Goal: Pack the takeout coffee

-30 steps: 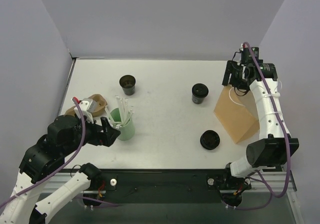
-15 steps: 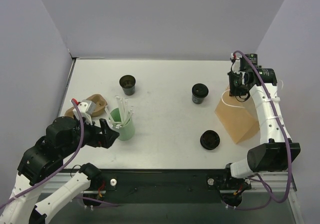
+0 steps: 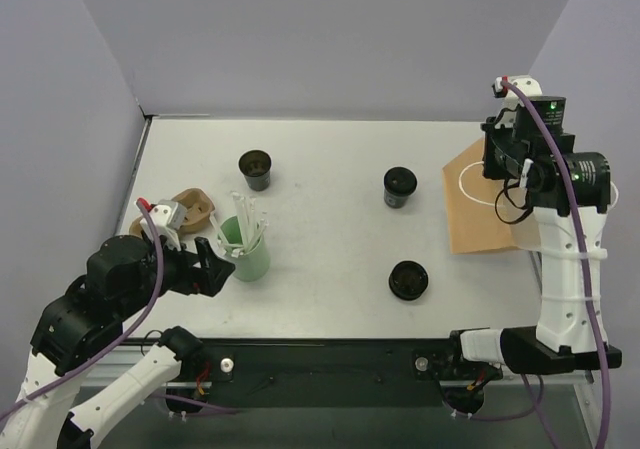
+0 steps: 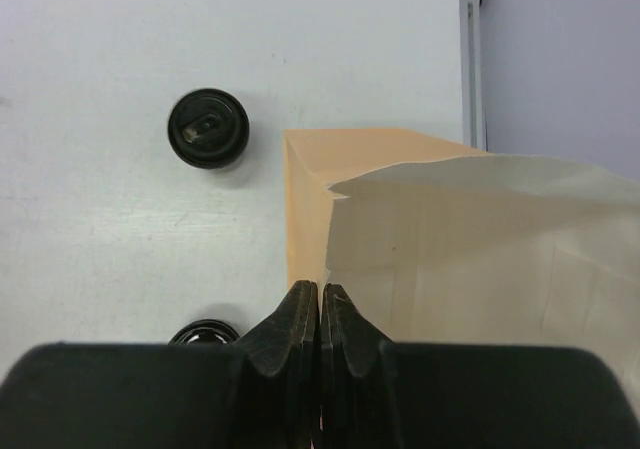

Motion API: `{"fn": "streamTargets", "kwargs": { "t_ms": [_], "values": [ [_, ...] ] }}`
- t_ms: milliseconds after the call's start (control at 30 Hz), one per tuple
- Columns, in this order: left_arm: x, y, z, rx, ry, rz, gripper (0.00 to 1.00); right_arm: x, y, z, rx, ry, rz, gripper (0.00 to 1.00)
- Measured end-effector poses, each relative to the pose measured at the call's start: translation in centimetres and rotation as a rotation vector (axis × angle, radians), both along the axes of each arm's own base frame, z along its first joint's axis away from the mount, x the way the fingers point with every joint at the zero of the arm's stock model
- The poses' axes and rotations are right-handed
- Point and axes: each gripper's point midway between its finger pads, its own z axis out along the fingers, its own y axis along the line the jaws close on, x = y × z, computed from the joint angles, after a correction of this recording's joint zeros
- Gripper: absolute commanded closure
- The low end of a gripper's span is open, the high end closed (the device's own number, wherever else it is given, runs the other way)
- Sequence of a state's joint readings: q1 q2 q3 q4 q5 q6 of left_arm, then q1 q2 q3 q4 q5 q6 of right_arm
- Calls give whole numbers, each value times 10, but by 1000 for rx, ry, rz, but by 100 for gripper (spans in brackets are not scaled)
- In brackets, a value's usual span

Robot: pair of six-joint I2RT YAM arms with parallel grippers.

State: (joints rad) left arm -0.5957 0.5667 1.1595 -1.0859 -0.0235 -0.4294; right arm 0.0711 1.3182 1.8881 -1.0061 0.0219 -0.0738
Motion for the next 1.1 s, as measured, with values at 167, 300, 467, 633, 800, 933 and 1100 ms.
{"fn": "streamTargets", "kwargs": {
  "t_ms": [167, 300, 467, 633, 800, 933, 1100],
  "values": [
    [3, 12, 16, 25, -34, 50, 3, -24, 30, 47, 7, -134, 93, 100],
    [5, 23, 33, 35, -77, 98, 3, -38, 54, 67, 59, -194, 157, 100],
    [4, 33, 40, 57, -88, 131, 3, -51, 107, 60, 141, -160, 298, 100],
    [3, 40, 41, 79, -87, 155, 3, -59, 156, 28, 157, -66, 386, 100],
    [4, 47, 37, 109, -77, 188, 3, -51, 200, -8, 127, 21, 395, 100],
    [6, 54, 35, 125, -77, 224, 3, -37, 238, -44, 79, 87, 365, 99],
    [7, 57, 29, 146, -64, 245, 3, -14, 267, -97, -10, 180, 310, 98]
  ]
}}
